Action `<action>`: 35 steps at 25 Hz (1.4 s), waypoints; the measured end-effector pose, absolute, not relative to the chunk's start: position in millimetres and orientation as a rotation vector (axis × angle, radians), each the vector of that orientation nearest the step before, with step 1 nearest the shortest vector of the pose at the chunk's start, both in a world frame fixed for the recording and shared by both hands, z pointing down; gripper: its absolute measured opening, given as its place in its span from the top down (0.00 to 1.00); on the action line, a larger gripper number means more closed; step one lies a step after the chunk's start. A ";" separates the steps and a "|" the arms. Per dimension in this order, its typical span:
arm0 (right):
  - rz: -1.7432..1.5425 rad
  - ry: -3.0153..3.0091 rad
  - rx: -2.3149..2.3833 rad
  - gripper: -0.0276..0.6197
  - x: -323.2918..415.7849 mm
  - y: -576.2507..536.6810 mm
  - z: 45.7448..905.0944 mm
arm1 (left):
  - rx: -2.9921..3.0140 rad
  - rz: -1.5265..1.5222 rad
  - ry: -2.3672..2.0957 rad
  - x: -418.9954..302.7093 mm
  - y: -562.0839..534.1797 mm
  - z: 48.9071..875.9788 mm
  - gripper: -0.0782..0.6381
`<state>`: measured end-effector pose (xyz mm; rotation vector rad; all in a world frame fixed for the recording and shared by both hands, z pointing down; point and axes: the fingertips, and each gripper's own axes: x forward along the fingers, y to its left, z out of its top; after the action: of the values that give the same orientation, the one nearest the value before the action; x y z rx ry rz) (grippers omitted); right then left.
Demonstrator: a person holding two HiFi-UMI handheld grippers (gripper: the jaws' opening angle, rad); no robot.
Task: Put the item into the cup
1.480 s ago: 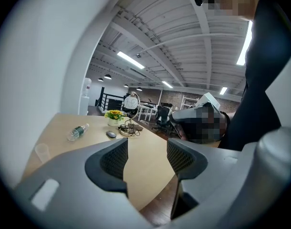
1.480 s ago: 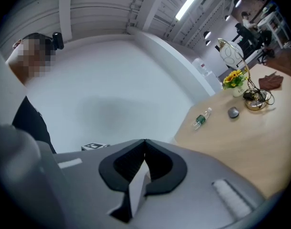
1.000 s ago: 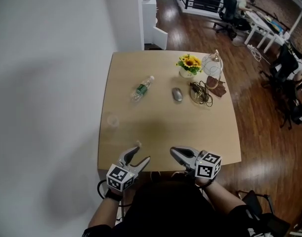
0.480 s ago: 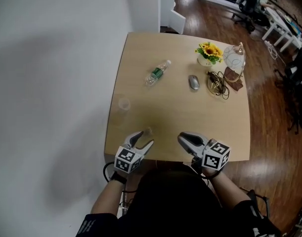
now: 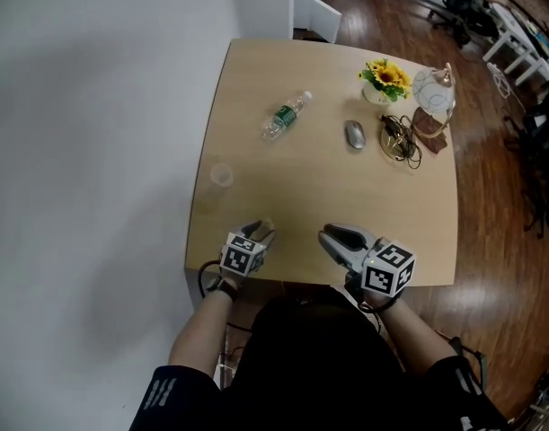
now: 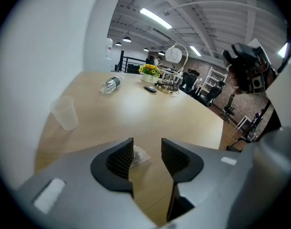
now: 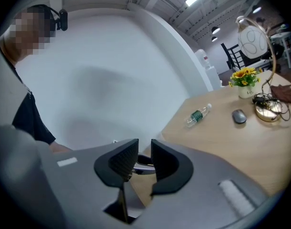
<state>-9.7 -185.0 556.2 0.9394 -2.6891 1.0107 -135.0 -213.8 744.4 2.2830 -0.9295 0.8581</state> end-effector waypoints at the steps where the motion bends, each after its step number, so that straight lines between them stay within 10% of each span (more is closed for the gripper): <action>1: 1.015 -2.687 0.937 0.81 -9.2 -186.1 558.0 | 2.274 0.909 -0.936 -135.9 -216.2 754.1 0.65; 13: 1.086 -2.649 0.895 0.81 2.8 -192.8 577.6 | 2.203 1.092 -0.967 -136.6 -224.0 791.6 0.89; 35: 1.011 -2.677 0.804 0.81 1.6 -238.8 570.4 | 2.164 1.050 -1.441 -272.3 -360.8 692.9 0.90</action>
<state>1.6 -238.8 570.4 0.8036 -2.6770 1.0111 -272.3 -360.8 692.9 2.1636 -1.4407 1.0500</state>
